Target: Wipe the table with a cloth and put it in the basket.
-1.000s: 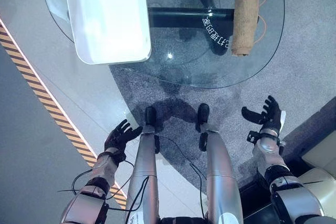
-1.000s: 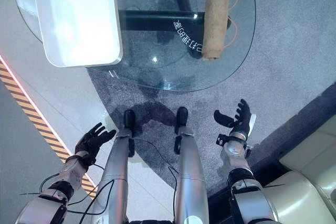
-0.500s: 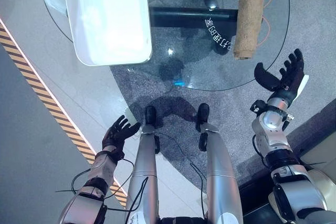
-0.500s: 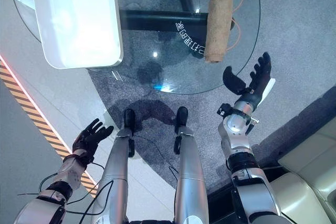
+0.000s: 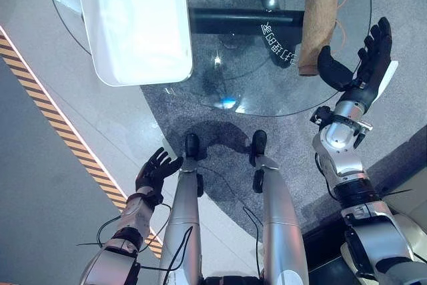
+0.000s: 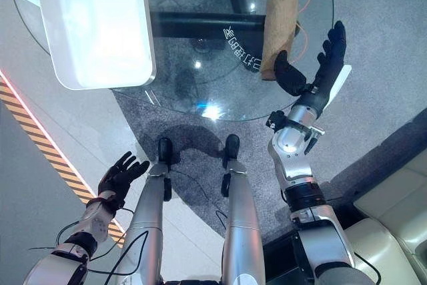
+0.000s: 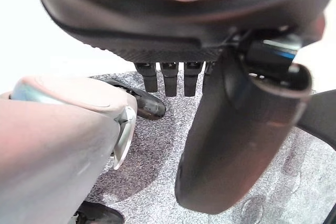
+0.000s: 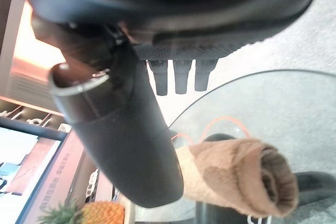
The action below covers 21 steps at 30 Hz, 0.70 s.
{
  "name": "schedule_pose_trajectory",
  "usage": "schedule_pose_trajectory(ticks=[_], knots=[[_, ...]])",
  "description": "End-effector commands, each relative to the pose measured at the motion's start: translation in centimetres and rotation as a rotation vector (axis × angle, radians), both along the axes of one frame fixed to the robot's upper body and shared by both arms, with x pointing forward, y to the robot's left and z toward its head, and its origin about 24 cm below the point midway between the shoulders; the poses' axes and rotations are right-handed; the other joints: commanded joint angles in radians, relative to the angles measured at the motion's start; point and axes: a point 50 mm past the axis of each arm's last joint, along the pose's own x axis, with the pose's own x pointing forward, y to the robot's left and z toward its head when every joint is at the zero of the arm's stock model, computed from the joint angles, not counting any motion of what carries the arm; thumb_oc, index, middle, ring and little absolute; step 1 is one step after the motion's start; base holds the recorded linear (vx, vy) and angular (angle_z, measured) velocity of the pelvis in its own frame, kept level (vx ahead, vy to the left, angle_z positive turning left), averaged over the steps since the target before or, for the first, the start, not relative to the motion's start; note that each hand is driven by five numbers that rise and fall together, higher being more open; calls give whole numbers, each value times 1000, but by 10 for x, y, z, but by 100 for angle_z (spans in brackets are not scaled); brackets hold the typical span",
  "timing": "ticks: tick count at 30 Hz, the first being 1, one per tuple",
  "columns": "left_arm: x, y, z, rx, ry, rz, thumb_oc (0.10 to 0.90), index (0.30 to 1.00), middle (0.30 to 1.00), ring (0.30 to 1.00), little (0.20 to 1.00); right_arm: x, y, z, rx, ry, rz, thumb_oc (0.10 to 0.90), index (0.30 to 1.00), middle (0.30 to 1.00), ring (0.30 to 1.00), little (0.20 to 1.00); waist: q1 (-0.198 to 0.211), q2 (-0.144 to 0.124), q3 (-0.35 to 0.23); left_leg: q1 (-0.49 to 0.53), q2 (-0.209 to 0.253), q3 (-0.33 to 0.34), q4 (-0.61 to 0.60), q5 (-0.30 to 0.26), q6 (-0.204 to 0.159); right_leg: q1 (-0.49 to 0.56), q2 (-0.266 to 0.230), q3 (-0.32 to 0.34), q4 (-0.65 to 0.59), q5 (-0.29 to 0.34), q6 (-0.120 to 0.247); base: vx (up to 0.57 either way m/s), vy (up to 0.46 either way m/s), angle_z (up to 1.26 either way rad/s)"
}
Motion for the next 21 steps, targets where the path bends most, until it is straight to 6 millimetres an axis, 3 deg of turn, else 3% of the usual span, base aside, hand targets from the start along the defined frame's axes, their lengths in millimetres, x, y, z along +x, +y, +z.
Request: schedule_pose_trajectory(ticks=[1,21], knots=[[-33,7,-24,-31,60,73,800,900,900,900,900,-18,-2,46,-55,-216,-11,800,900,900,900,900,-18,40,-23,14,-65,101,-4,-6,82,54,52,-46,-52,-15,-43,0,0,0],[-31,-5,-26,-48,72,48,800,900,900,900,900,4,23,30,-73,4,43,800,900,900,900,900,3,58,-23,52,-69,113,-29,0,89,78,44,-64,-52,-23,-49,0,0,0]])
